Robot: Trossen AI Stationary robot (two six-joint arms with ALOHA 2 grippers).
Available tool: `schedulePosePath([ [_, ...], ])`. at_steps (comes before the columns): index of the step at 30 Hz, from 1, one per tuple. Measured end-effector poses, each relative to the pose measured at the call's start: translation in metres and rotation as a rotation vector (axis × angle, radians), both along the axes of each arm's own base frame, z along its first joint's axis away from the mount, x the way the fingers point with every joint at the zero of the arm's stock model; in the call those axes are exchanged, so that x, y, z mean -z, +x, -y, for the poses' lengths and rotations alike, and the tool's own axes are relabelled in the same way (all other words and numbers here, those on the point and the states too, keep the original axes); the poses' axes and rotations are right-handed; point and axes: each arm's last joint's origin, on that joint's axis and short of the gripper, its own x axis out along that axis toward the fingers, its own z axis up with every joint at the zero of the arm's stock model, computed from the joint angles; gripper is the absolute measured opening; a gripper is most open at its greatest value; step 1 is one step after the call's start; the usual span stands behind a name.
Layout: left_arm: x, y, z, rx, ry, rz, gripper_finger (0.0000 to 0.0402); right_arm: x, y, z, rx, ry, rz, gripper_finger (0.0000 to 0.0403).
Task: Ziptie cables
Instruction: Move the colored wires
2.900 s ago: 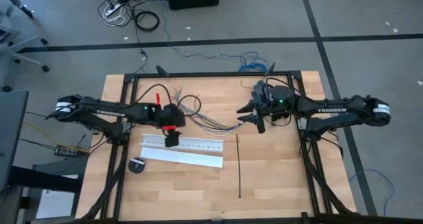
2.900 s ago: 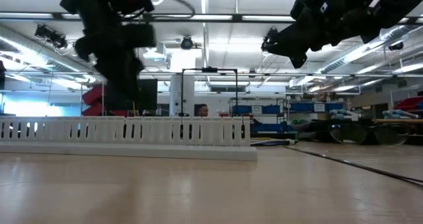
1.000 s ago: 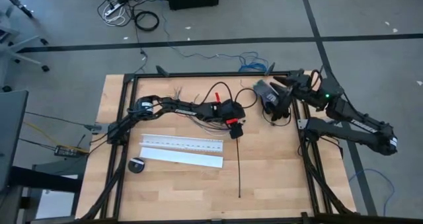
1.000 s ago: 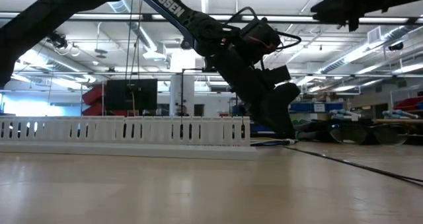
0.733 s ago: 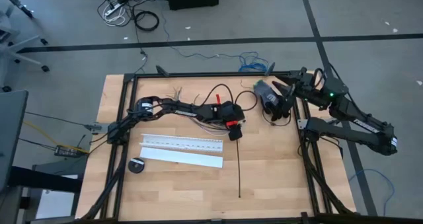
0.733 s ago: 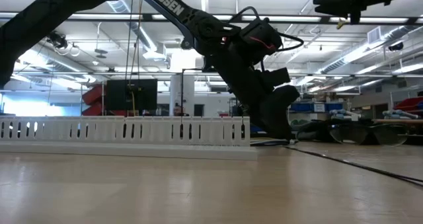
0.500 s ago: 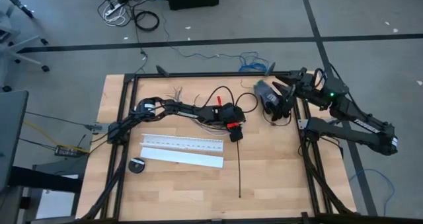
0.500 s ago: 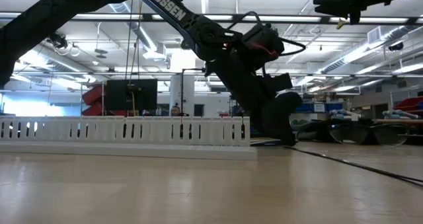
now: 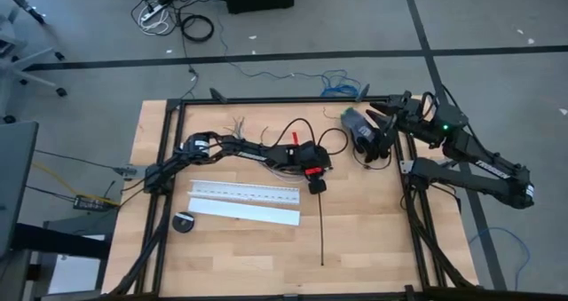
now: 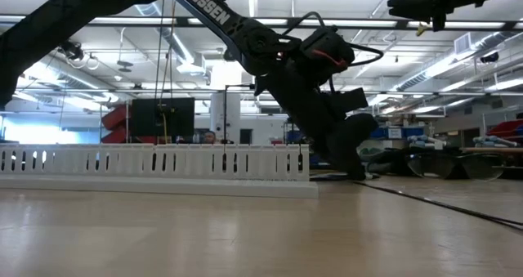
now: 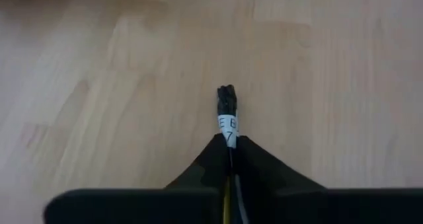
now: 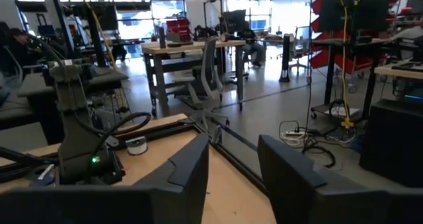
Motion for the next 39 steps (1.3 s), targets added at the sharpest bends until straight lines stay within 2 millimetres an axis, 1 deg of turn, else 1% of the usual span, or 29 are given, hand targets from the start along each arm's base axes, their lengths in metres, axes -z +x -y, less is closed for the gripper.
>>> schedulePosePath([
  [3,-0.004,0.003,0.0,0.012,0.021,0.0,0.0006,0.0,0.0,0.0,0.0,0.0,0.0,0.0125],
  [7,-0.016,0.011,0.006,0.045,0.06,0.001,0.0004,-0.001,-0.001,-0.001,0.002,-0.004,0.007,0.0125],
  [10,-0.036,0.017,0.013,0.073,0.103,-0.007,0.0002,-0.003,-0.006,-0.002,0.04,-0.015,0.025,0.0124],
  [12,-0.05,0.018,0.02,0.072,0.163,-0.022,0.0002,-0.005,-0.013,-0.004,0.079,-0.026,0.023,0.0123],
  [15,-0.065,0.015,0.028,0.071,0.243,-0.057,0.0001,-0.01,-0.025,-0.009,0.127,-0.049,0.034,0.0122],
  [17,-0.076,0.011,0.03,0.077,0.251,-0.066,0.0001,-0.011,-0.033,-0.013,0.135,-0.056,0.045,0.0123],
  [22,-0.12,0.0,0.033,0.07,0.26,0.016,0.0001,-0.012,-0.047,-0.021,0.127,-0.053,0.076,0.0122],
  [26,-0.156,-0.009,0.045,0.113,0.225,0.131,0.0,-0.008,-0.051,-0.023,0.121,-0.031,0.06,0.0122],
  [29,-0.177,-0.01,0.058,0.207,0.158,0.252,0.0,-0.007,-0.052,-0.024,0.113,-0.028,0.056,0.0122],
  [35,-0.194,-0.003,0.091,0.401,0.036,0.476,0.0,-0.015,-0.059,-0.026,0.166,-0.043,0.087,0.0122],
  [39,-0.211,0.002,0.107,0.501,0.011,0.694,0.0,-0.019,-0.061,-0.027,0.159,-0.049,0.099,0.0122],
])
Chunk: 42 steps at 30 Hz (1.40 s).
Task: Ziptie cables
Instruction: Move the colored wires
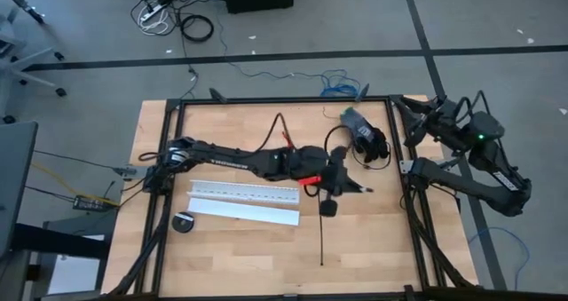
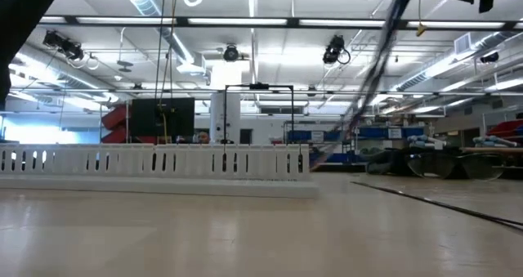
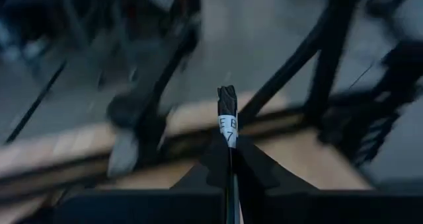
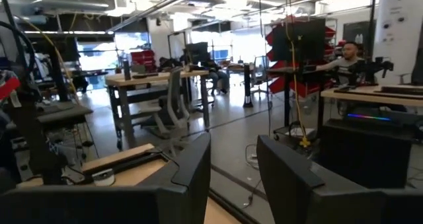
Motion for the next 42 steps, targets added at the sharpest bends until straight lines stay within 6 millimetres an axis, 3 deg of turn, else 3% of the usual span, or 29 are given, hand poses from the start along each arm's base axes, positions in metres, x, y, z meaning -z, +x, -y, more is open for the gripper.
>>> schedulePosePath([
  [6,-0.031,-0.004,0.015,0.176,-0.053,0.315,0.0,0.0,0.0,0.0,-0.003,0.007,-0.003,0.0122],
  [9,-0.032,-0.007,0.022,0.327,-0.096,0.311,0.0,0.001,0.0,0.0,-0.005,0.012,-0.004,0.0122],
  [13,0.0,-0.013,0.05,0.442,-0.161,0.224,0.0,0.001,0.001,-0.001,-0.041,0.015,-0.001,0.0122],
  [16,0.03,-0.023,0.073,0.425,-0.196,0.174,0.0,0.001,0.001,-0.001,-0.062,0.013,-0.005,0.0122],
  [24,0.083,-0.082,0.1,0.069,-0.218,0.159,0.0,0.002,0.002,-0.002,-0.092,0.019,-0.02,0.0121],
  [29,0.114,-0.137,0.106,-0.169,-0.288,0.205,0.0,0.003,0.003,-0.002,-0.094,0.02,-0.028,0.0121],
  [34,0.152,-0.182,0.112,-0.286,-0.384,0.2,0.0,0.005,0.003,-0.002,-0.1,0.029,-0.044,0.0121],
  [38,0.176,-0.207,0.113,-0.419,-0.377,0.138,0.0,0.008,0.003,-0.001,-0.1,0.044,-0.07,0.0121],
  [42,0.187,-0.224,0.115,-0.452,-0.422,0.11,0.0002,0.009,0.003,-0.001,-0.1,0.051,-0.079,0.0121],
])
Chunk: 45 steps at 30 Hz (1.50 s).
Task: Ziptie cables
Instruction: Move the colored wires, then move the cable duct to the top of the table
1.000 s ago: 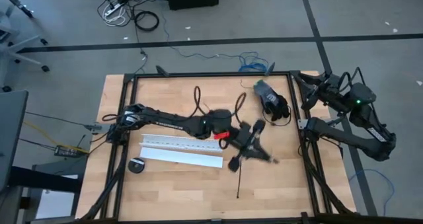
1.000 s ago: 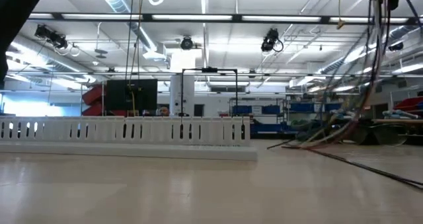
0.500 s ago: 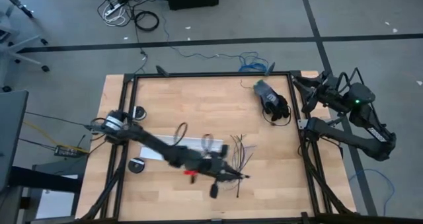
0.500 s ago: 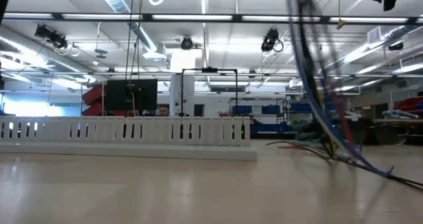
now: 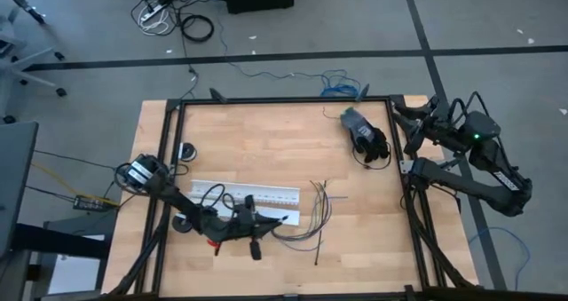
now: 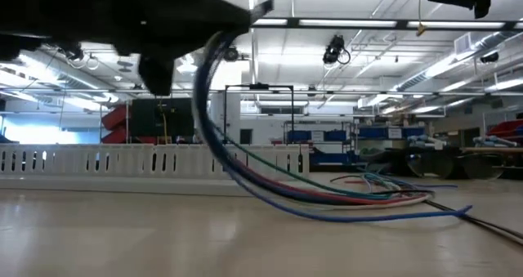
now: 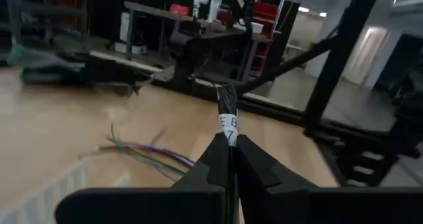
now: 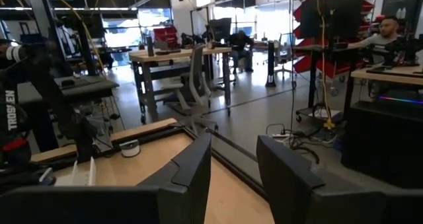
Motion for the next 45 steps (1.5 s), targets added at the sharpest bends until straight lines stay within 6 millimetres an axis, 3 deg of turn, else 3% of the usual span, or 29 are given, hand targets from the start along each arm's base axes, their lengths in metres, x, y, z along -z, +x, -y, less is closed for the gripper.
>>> schedulePosePath([
  [5,0.012,-0.005,-0.001,-0.003,-0.035,-0.07,0.0033,0.0,0.0,0.0,0.0,0.004,0.003,0.0121],
  [14,0.013,-0.005,-0.001,0.024,-0.019,-0.08,0.0147,0.0,0.0,0.0,-0.004,0.033,0.023,0.0121],
  [18,0.011,-0.005,-0.003,-0.035,0.012,-0.077,0.0178,0.0,0.0,0.0,-0.004,0.034,0.023,0.0121],
  [23,-0.014,-0.008,-0.008,-0.134,0.143,-0.052,0.0178,0.0,0.0,0.0,-0.01,0.034,0.022,0.0121],
  [29,-0.067,-0.03,-0.016,-0.165,0.266,-0.038,0.0162,0.001,0.001,0.0,-0.026,0.039,0.011,0.0121],
  [34,-0.094,-0.045,-0.025,-0.115,0.284,-0.146,0.0157,0.012,0.005,-0.004,-0.192,0.092,-0.104,0.0121],
  [40,-0.1,-0.027,-0.03,0.033,0.285,-0.32,0.0156,0.034,0.024,0.0,-0.395,0.227,-0.189,0.0121],
  [45,-0.078,-0.017,-0.031,0.147,0.316,-0.516,0.0156,0.049,0.045,0.008,-0.434,0.267,-0.226,0.0121],
])
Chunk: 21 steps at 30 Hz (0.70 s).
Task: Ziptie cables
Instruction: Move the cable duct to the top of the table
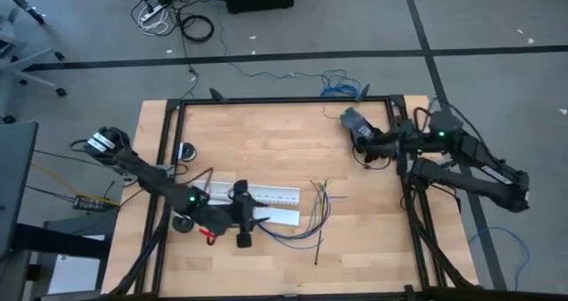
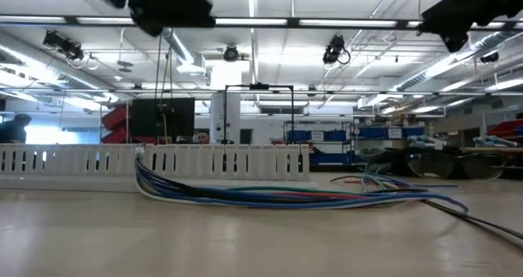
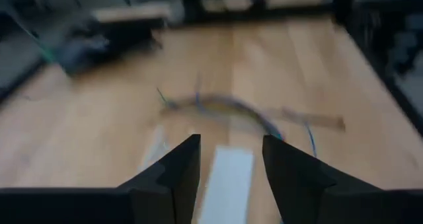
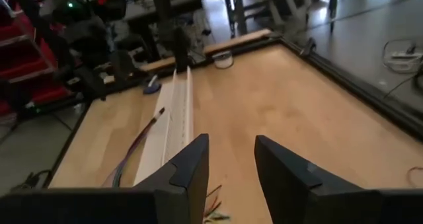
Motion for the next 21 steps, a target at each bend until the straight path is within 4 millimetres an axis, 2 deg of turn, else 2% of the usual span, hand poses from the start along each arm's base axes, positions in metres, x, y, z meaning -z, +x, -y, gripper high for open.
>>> schedulePosePath([
  [6,0.03,0.005,-0.005,0.001,-0.019,-0.185,0.0156,-0.002,0.026,0.006,-0.055,-0.015,0.047,0.0121],
  [13,0.048,0.008,-0.014,-0.02,0.001,-0.303,0.015,-0.004,0.05,0.009,-0.105,-0.046,0.078,0.0122],
  [17,0.051,0.008,-0.023,-0.06,0.033,-0.338,0.0113,-0.004,0.058,0.011,-0.098,-0.072,0.076,0.0121],
  [21,0.053,0.009,-0.03,-0.079,0.069,-0.364,0.0042,-0.004,0.061,0.012,-0.088,-0.091,0.082,0.0114],
])
